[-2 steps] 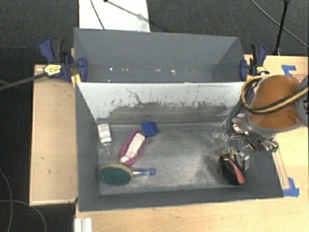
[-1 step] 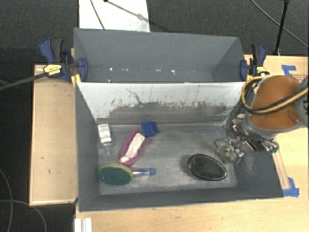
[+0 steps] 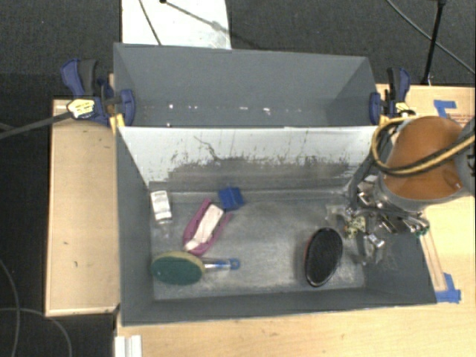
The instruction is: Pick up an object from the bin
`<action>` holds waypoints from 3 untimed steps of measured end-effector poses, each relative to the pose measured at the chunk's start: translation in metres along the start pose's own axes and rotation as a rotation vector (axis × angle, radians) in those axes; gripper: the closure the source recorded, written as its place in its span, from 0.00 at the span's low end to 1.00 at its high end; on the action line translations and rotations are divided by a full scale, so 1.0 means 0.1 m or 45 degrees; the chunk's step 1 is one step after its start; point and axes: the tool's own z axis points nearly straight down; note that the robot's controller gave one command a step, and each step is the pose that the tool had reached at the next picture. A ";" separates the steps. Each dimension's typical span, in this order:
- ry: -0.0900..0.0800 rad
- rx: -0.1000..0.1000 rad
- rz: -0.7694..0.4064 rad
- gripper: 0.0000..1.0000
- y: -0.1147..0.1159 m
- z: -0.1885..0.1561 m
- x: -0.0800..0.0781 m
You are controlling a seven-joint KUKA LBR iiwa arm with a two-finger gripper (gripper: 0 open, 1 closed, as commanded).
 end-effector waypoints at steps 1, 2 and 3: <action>0.000 0.000 -0.002 1.00 0.00 0.00 0.00; 0.000 -0.005 -0.369 1.00 0.66 0.02 -0.12; -0.006 0.000 -0.736 1.00 1.05 0.01 -0.70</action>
Offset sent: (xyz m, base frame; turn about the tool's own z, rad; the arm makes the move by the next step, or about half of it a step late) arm 0.0000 0.0000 0.0000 0.0000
